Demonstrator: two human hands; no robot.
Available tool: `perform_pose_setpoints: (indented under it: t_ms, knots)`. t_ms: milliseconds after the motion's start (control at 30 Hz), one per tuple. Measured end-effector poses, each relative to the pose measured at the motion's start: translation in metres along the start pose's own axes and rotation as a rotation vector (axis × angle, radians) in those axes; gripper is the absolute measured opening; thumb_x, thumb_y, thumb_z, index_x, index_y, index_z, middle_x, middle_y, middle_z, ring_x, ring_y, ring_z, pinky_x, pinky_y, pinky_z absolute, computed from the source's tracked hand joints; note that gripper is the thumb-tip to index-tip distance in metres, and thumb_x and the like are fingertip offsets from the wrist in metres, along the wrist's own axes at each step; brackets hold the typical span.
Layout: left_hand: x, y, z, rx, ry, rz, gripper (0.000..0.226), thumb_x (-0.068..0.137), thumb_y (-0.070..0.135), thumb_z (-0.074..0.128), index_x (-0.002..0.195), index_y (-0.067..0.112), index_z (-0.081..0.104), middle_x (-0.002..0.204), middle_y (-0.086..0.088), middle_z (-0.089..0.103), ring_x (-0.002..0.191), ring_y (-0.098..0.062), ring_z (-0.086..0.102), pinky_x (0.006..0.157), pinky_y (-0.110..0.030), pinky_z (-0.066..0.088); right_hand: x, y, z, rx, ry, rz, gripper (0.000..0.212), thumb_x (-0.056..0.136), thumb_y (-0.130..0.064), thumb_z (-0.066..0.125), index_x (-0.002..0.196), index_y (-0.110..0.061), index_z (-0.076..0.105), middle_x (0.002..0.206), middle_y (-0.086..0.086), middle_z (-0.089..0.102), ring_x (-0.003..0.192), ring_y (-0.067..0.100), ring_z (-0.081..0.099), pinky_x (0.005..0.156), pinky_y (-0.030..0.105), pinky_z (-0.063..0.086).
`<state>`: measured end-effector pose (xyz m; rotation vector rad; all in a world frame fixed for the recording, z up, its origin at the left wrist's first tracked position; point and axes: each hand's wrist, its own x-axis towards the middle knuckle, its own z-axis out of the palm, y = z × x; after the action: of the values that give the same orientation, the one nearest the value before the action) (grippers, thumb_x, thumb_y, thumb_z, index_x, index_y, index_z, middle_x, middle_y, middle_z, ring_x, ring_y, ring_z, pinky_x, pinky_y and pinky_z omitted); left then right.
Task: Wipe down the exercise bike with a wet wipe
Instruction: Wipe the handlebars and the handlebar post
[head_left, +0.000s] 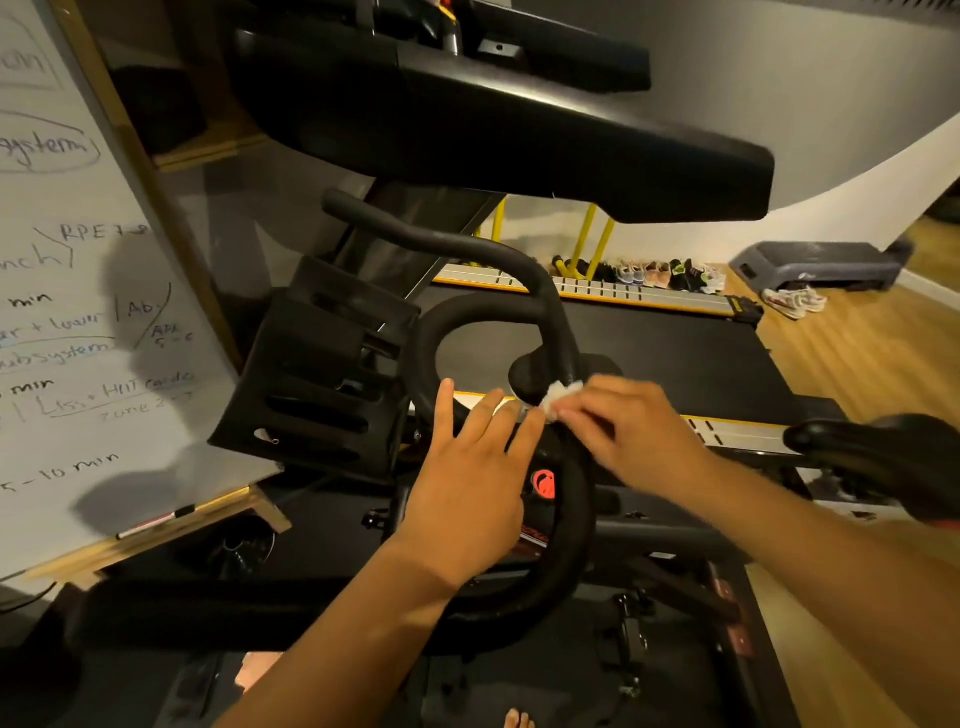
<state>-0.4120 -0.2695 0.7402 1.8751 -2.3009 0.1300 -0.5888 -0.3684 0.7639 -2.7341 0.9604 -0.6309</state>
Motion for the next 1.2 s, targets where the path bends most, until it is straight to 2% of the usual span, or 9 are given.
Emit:
perform_pose_setpoints:
  t_ms: [233,500,633,700,833,933,1067,1133,1200]
  knots:
    - [-0.002,-0.002,-0.008,-0.040,-0.013,0.000,0.077,0.087,0.027,0.056,0.155,0.025,0.019,0.158,-0.004,0.025,0.152,-0.026,0.005,0.119,-0.058,-0.008,0.109,0.013,0.001,-0.458,-0.124,0.348,0.023,0.100,-0.015,0.048,0.117,-0.009,0.062,0.101,0.012,0.064,0.093,0.027,0.060,0.082,0.037,0.051]
    - [-0.026,-0.014,-0.011,-0.321,0.057,-0.236,0.072,0.097,0.023,0.052,0.156,0.017,0.011,0.164,-0.005,-0.007,0.149,-0.021,-0.022,0.124,-0.040,-0.001,-0.024,-0.058,0.008,-0.213,0.055,0.342,0.018,0.098,-0.025,0.053,0.093,-0.012,0.064,0.083,0.005,0.064,0.073,0.022,0.061,0.066,0.031,0.048]
    - [-0.025,-0.013,-0.010,-0.435,0.034,-0.258,0.081,0.091,0.008,0.053,0.156,0.015,0.006,0.164,-0.003,-0.011,0.148,-0.019,-0.024,0.122,-0.040,0.020,0.001,-0.072,0.007,-0.139,0.030,0.336,0.020,0.098,-0.024,0.054,0.093,-0.010,0.067,0.084,0.006,0.065,0.073,0.018,0.061,0.066,0.029,0.049]
    - [-0.024,-0.013,-0.010,-0.440,0.038,-0.250,0.082,0.089,0.005,0.051,0.156,0.013,0.004,0.165,-0.005,-0.009,0.148,-0.020,-0.024,0.125,-0.040,0.010,0.025,-0.087,0.015,-0.069,0.129,0.297,0.019,0.097,-0.022,0.054,0.091,-0.009,0.066,0.084,0.007,0.064,0.073,0.019,0.060,0.069,0.035,0.052]
    - [-0.028,-0.019,-0.014,-0.421,0.024,-0.231,0.084,0.090,0.005,0.051,0.156,0.014,-0.001,0.165,-0.004,-0.011,0.147,-0.016,-0.025,0.120,-0.034,-0.012,0.020,-0.105,0.039,-0.355,-0.062,0.260,0.022,0.096,-0.021,0.054,0.115,-0.011,0.056,0.103,0.008,0.062,0.077,0.026,0.066,0.064,0.033,0.051]
    - [-0.028,-0.020,-0.014,-0.350,-0.028,-0.230,0.086,0.091,0.009,0.050,0.156,0.013,-0.006,0.163,-0.006,-0.018,0.147,-0.021,-0.027,0.123,-0.041,-0.009,-0.001,-0.095,0.028,-0.582,-0.125,0.299,0.022,0.094,-0.022,0.054,0.114,-0.012,0.050,0.093,0.006,0.066,0.070,0.029,0.068,0.055,0.036,0.050]
    - [-0.028,-0.021,-0.014,-0.306,-0.051,-0.224,0.085,0.092,0.015,0.051,0.155,0.011,-0.005,0.163,-0.008,-0.018,0.147,-0.026,-0.026,0.123,-0.048,-0.005,-0.006,-0.043,-0.004,-0.714,-0.291,0.494,0.014,0.095,-0.024,0.051,0.104,-0.013,0.049,0.090,0.004,0.061,0.082,0.029,0.064,0.067,0.036,0.049]
    - [-0.027,-0.020,-0.015,-0.283,-0.062,-0.224,0.085,0.092,0.015,0.051,0.156,0.011,-0.005,0.163,-0.009,-0.017,0.147,-0.027,-0.026,0.122,-0.050,-0.006,-0.003,-0.006,-0.027,-0.595,-0.158,0.589,0.013,0.096,-0.019,0.049,0.096,-0.008,0.058,0.085,0.008,0.063,0.076,0.030,0.061,0.069,0.038,0.053]
    - [-0.025,-0.018,-0.015,-0.274,-0.071,-0.240,0.085,0.091,0.016,0.051,0.156,0.012,-0.004,0.163,-0.008,-0.017,0.147,-0.027,-0.027,0.121,-0.052,-0.007,0.011,0.018,-0.045,-0.331,0.122,0.631,0.015,0.097,-0.018,0.051,0.090,-0.009,0.061,0.081,0.005,0.063,0.069,0.021,0.056,0.064,0.029,0.046]
